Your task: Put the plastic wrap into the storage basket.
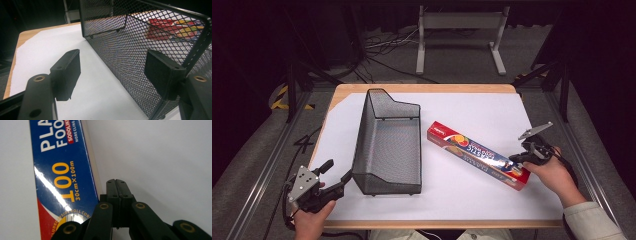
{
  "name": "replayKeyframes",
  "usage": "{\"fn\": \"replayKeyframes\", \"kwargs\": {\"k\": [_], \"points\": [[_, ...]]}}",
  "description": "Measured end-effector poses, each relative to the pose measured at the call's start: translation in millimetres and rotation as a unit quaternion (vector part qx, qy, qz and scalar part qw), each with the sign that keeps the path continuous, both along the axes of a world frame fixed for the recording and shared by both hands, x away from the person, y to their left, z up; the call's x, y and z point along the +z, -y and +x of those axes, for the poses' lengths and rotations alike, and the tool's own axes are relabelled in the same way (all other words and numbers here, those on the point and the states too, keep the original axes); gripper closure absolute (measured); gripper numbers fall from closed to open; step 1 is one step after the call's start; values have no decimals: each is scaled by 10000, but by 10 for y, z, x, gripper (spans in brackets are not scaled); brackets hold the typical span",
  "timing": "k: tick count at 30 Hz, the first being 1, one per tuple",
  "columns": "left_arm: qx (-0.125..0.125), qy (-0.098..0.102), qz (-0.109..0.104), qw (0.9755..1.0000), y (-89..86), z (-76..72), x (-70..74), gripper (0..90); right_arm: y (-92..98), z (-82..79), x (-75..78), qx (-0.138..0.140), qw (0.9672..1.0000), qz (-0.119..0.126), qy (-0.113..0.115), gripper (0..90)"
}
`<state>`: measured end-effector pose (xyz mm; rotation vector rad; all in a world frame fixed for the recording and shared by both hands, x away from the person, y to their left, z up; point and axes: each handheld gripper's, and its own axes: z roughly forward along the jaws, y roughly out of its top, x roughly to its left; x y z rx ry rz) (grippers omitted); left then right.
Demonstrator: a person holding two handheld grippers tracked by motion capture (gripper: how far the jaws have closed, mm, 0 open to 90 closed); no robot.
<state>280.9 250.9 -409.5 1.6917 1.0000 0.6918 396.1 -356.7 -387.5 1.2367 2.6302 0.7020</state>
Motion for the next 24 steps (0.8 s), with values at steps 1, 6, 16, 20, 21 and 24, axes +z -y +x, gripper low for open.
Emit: {"fn": "replayKeyframes", "kwargs": {"k": [1, 6, 16, 20, 21, 24], "points": [[-2, 0, -6, 10000, 1, 0, 1, 300, -18, -27, 1, 83, 10000, -17, -22, 900], [-2, 19, 7, 10000, 4, -3, 6, 299, -29, -52, 92, -43, 9995, 92, 288, 744], [6, 23, -5, 10000, -1, -4, 2, 300, -240, -75, 392, 102, 9861, 969, 1345, 232], [4, 23, -12, 10000, -3, -5, 2, 300, -405, -86, 482, 314, 9824, 1097, 1478, 160], [4, 23, -12, 10000, -3, -5, 2, 300, -405, -86, 482, 314, 9824, 1097, 1478, 160], [-3, 24, -8, 10000, -3, -5, 2, 300, -567, -87, 527, 459, 9823, 1080, 1461, 109]]}}
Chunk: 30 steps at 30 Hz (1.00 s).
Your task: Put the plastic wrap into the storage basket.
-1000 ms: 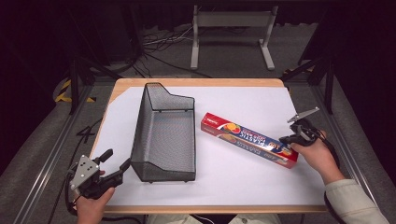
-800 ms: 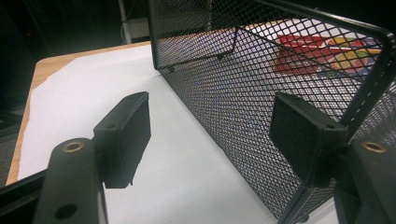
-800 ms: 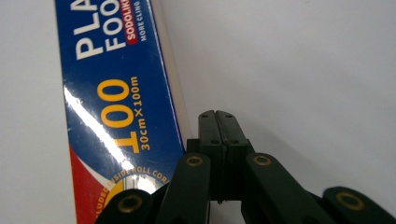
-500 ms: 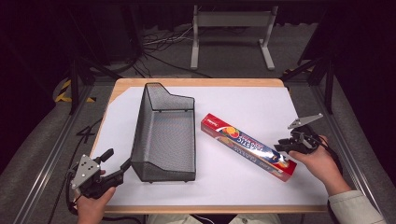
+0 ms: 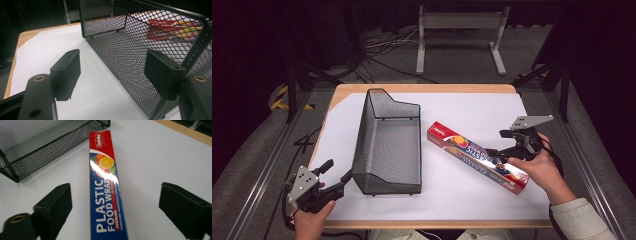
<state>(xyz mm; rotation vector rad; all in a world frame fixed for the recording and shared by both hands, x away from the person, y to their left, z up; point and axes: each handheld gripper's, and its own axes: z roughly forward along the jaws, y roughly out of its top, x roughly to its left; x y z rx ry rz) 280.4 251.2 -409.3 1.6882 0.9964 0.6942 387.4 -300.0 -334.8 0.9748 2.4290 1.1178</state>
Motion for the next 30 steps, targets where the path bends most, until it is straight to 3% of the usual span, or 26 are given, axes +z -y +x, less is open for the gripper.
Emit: {"fn": "replayKeyframes", "kwargs": {"k": [1, 9, 13, 14, 17, 21, 22, 24, 27, 28, 30], "points": [[0, 1, -2, 10000, -1, 0, 0, 300, -99, 23, 9, 187, 9996, -12, -196, 123], [20, 1, -9, 10000, -12, -3, 1, 300, -381, 181, -111, 323, 9978, -413, -405, 163], [18, 0, -12, 10000, -16, -3, 1, 300, -476, 333, -306, 397, 9932, -724, -821, 167], [18, 0, -12, 10000, -16, -3, 1, 300, -476, 333, -306, 397, 9932, -724, -821, 167], [25, 9, -25, 10000, -19, -2, 0, 300, -529, 437, -504, 335, 9878, -999, -1145, 161], [28, 5, -27, 10000, -21, 0, -2, 300, -552, 458, -585, 332, 9858, -1129, -1196, 160], [28, 4, -25, 10000, -21, 0, -2, 300, -572, 465, -649, 315, 9832, -1253, -1287, 157], [26, 2, -18, 10000, -20, -2, 0, 300, -582, 470, -684, 299, 9812, -1345, -1351, 157], [29, -2, -5, 10000, -19, -2, 1, 300, -596, 470, -709, 283, 9800, -1436, -1348, 168], [30, -5, -12, 10000, -17, -3, 1, 300, -607, 472, -722, 262, 9777, -1546, -1393, 186], [36, -8, -4, 10000, -16, -3, 1, 300, -614, 473, -729, 260, 9768, -1589, -1413, 200]]}}
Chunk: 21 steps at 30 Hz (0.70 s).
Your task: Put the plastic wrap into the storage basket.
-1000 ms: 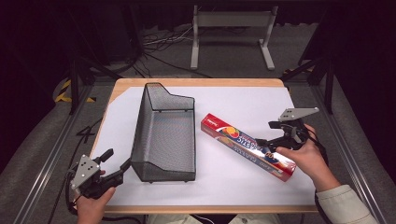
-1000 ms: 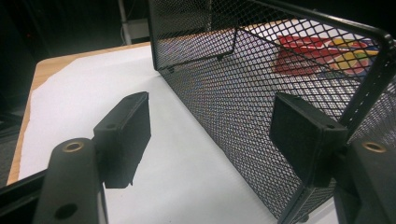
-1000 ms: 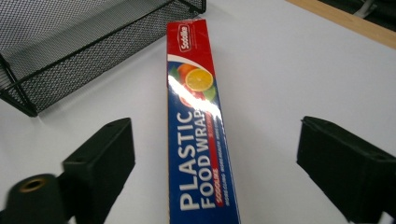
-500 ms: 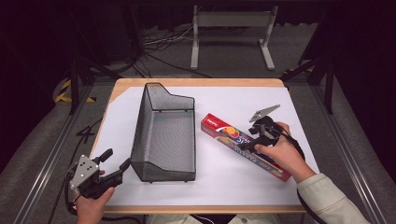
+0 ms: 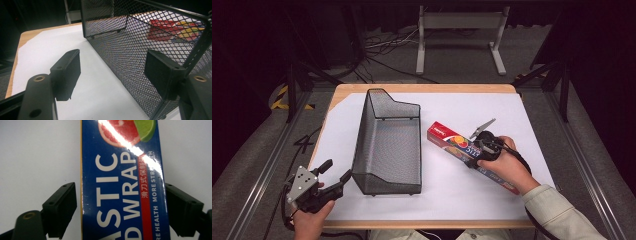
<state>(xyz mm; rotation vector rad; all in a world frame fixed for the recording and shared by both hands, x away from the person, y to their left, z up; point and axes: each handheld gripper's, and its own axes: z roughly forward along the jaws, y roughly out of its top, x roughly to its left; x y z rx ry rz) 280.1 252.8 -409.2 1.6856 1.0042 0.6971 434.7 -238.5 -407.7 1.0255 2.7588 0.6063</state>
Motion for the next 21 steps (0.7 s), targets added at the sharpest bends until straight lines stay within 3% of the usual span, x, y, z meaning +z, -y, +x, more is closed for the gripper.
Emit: {"fn": "replayKeyframes", "kwargs": {"k": [1, 2, 3, 4, 18, 21], "points": [[11, -4, 8, 10000, 1, 0, -1, 300, -5, 1, -5, 27, 10000, -22, -12, 219], [24, -3, 8, 10000, 3, 3, -3, 301, -22, 4, -22, 82, 9998, -198, -45, 284], [24, -3, 8, 10000, 3, 3, -3, 301, -22, 4, -22, 82, 9998, -198, -45, 284], [28, -4, 4, 10000, 2, 4, -3, 301, -38, 6, -42, 104, 9993, -365, -59, 354], [54, -8, 24, 10000, 1, 4, -6, 303, -50, -38, -25, 90, 9986, -481, 198, 396], [50, 1, 22, 10000, 2, 4, -5, 303, -39, -42, 5, 5, 9991, -378, 176, 396]]}}
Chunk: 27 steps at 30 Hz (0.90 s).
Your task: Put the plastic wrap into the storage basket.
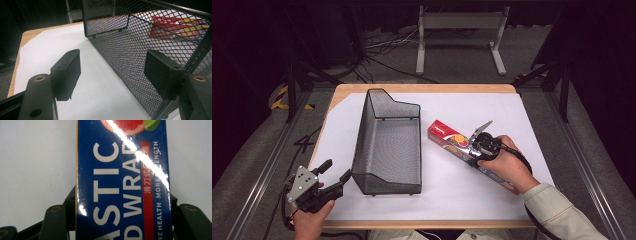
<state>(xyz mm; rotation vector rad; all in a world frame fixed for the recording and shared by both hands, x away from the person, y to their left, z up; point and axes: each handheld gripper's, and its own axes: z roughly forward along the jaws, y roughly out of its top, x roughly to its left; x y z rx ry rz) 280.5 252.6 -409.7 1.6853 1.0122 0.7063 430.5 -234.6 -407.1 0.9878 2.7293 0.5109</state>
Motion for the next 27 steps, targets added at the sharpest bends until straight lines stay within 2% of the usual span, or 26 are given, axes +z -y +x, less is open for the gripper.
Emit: {"fn": "replayKeyframes", "kwargs": {"k": [4, 8, 12, 15, 17, 24, 27], "points": [[1, 0, 0, 10000, -1, 0, 0, 303, 6, -10, 68, -53, 9999, 109, -26, 398], [-10, 21, 11, 10000, -4, -3, 3, 303, -12, -50, 211, -166, 9998, 135, 60, 399], [-3, 10, 7, 10000, -1, -4, 4, 303, -19, -78, 344, -229, 9990, 316, 196, 399], [-4, 12, 6, 10000, -1, -4, 4, 303, -21, -87, 474, -263, 9985, 437, 181, 399], [-6, 11, -9, 10000, -1, -6, 4, 302, -22, -89, 502, -267, 9984, 461, 202, 399], [-5, 27, -20, 10000, -8, -10, 8, 302, -33, -108, 749, -228, 9947, 891, 452, 399], [-6, 36, -37, 10000, -10, -9, 7, 302, -63, -129, 829, -198, 9935, 978, 546, 399]]}}
